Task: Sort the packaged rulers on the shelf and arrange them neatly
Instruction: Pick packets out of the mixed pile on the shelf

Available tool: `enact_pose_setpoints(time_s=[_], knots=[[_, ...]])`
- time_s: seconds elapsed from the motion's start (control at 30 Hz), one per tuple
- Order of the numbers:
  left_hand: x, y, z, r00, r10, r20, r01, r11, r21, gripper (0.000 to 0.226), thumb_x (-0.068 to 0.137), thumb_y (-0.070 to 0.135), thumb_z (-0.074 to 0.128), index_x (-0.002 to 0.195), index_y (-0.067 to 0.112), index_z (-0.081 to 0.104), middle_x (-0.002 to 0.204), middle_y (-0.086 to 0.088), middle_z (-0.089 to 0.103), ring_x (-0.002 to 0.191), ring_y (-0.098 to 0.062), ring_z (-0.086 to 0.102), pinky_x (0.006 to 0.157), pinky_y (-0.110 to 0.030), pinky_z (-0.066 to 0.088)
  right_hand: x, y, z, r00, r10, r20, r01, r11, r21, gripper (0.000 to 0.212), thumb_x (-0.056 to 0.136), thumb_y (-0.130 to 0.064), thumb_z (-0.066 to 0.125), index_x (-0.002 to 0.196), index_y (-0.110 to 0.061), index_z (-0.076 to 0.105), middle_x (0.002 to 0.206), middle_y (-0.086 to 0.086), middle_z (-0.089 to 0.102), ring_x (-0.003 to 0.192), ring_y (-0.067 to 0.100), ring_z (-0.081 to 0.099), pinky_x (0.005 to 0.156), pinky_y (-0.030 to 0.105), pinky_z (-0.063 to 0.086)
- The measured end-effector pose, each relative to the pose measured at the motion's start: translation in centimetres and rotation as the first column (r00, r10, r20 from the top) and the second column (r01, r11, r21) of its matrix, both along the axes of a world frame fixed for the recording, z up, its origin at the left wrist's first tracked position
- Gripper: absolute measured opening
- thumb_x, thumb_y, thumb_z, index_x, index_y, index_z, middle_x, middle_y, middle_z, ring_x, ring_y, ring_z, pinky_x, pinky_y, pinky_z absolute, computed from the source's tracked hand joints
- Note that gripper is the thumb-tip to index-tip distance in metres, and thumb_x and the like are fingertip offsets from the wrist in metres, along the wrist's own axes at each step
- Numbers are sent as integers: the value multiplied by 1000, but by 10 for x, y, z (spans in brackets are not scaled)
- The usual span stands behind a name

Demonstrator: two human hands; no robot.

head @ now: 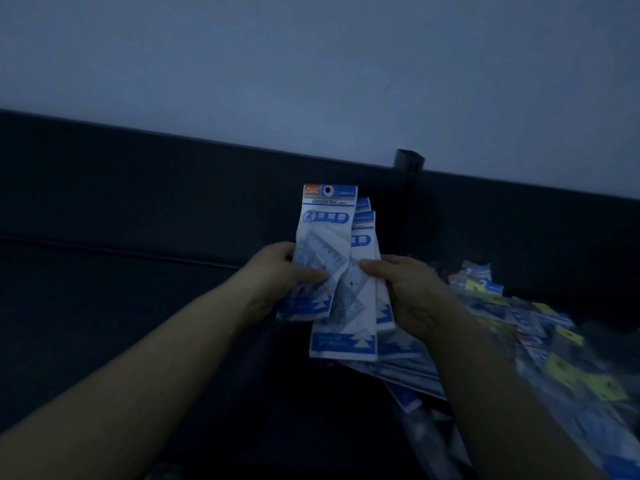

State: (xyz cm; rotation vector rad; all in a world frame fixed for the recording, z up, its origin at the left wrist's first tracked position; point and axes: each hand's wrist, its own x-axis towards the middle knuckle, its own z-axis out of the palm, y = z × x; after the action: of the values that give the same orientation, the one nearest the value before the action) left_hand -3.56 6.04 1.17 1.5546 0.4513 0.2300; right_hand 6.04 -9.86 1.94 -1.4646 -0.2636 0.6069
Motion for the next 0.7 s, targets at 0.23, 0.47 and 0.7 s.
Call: enact_pose_setpoints(time_s=[0.23, 0.47, 0.7], knots=[[-91, 91, -13, 994, 95, -50, -96, 995, -2, 28, 76, 1, 76, 101, 5, 63, 98, -15, 73, 89, -29, 71, 80, -44, 57, -73, 93, -18, 993, 87, -85, -88, 996, -11, 17, 90, -2, 56, 104, 4, 63, 101, 25, 67, 85, 37, 64, 76, 49, 54], [-135, 148, -44, 971, 174, -162, -150, 977, 148, 28, 76, 3, 75, 97, 11, 58, 97, -7, 67, 82, -20, 66, 62, -31, 54, -124, 154, -50, 999, -23, -23, 20, 995, -95, 14, 86, 5, 59, 92, -6, 64, 86, 13, 67, 76, 28, 65, 59, 34, 52], [-138, 159, -64, 974, 133, -182, -21, 858, 514, 42, 79, 14, 70, 115, 7, 50, 110, -4, 57, 93, -15, 55, 65, -22, 43, -142, 170, -63, 939, 47, 340, 80, 933, -351, 41, 87, -2, 59, 126, -10, 50, 116, 7, 61, 89, 14, 58, 67, 25, 49]])
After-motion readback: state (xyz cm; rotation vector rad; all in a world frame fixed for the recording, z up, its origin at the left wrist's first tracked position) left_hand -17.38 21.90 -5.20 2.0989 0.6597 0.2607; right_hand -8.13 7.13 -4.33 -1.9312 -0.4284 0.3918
